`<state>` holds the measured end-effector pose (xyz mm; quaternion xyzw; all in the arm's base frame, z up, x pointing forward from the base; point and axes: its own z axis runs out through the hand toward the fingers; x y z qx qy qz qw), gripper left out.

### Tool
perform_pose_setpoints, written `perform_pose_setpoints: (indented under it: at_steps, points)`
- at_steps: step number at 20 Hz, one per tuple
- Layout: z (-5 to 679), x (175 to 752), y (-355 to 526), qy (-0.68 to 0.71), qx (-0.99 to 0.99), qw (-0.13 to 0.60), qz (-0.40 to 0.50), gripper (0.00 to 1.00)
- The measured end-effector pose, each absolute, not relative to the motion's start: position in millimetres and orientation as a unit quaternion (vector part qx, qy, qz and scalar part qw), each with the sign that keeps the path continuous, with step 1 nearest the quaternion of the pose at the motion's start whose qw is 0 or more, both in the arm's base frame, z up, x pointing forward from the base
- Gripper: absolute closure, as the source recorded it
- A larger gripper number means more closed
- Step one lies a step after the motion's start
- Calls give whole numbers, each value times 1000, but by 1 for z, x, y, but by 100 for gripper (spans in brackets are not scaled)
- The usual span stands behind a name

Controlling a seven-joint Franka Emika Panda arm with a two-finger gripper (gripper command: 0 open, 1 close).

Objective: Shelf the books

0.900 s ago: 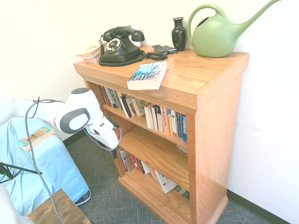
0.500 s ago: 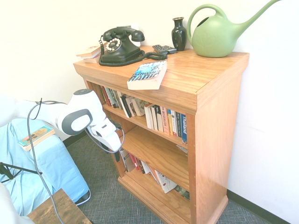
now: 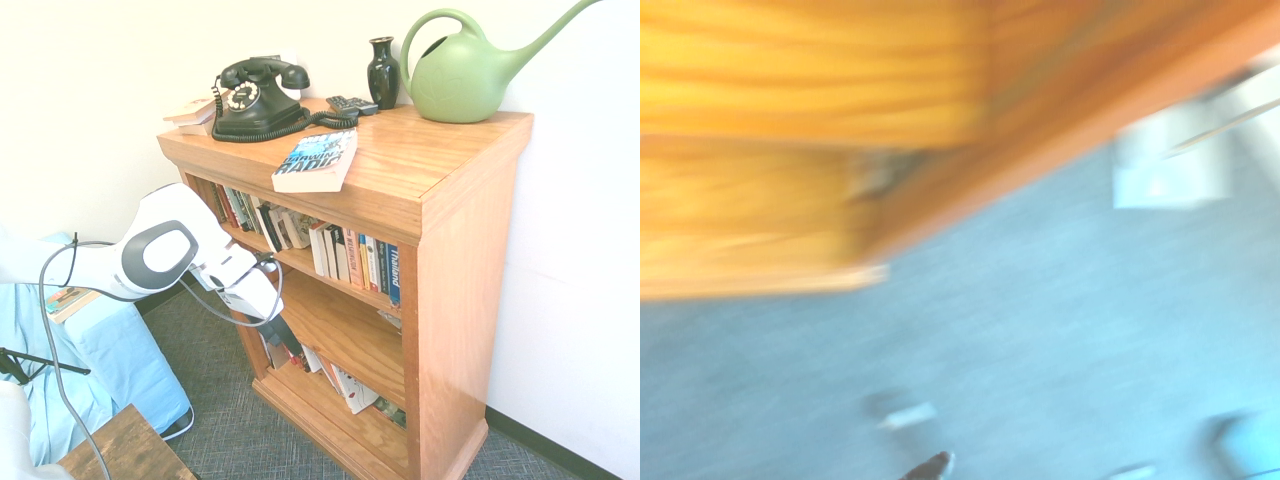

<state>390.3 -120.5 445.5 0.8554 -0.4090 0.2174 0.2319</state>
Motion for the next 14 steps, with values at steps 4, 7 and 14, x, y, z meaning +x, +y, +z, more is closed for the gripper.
perform_pose_setpoints:
  at_steps: [4,7,14]
  points:
    - [482,385,-139,-368,828,311,286,0]
    - [497,386,-142,-335,805,362,330,0]
    - [541,384,-129,-272,759,449,386,0]
